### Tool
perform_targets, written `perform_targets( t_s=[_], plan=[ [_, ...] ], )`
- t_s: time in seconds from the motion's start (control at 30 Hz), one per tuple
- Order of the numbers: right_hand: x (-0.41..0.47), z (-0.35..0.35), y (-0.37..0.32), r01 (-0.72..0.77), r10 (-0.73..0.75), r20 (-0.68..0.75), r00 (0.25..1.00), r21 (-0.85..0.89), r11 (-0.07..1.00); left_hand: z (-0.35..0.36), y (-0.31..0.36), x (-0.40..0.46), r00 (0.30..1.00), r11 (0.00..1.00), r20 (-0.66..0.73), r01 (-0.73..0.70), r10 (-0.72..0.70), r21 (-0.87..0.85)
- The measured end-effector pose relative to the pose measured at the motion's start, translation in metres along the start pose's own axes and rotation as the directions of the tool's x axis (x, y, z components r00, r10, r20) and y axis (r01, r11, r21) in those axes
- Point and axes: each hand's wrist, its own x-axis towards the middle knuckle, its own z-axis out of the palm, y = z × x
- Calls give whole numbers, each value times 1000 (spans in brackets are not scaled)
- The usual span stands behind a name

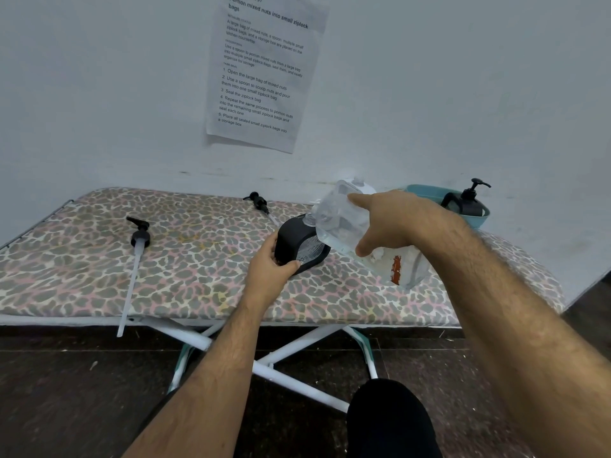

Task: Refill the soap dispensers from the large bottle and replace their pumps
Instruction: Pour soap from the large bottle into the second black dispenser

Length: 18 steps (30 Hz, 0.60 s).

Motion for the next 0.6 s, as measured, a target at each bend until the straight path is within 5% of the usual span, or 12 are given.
perform_targets(
  t_s=[0.6],
  plan=[
    [2, 0, -1, 3, -3, -1, 1000, 5, 1000, 0, 2, -1, 1000, 1000, 1, 12, -12, 0]
  ],
)
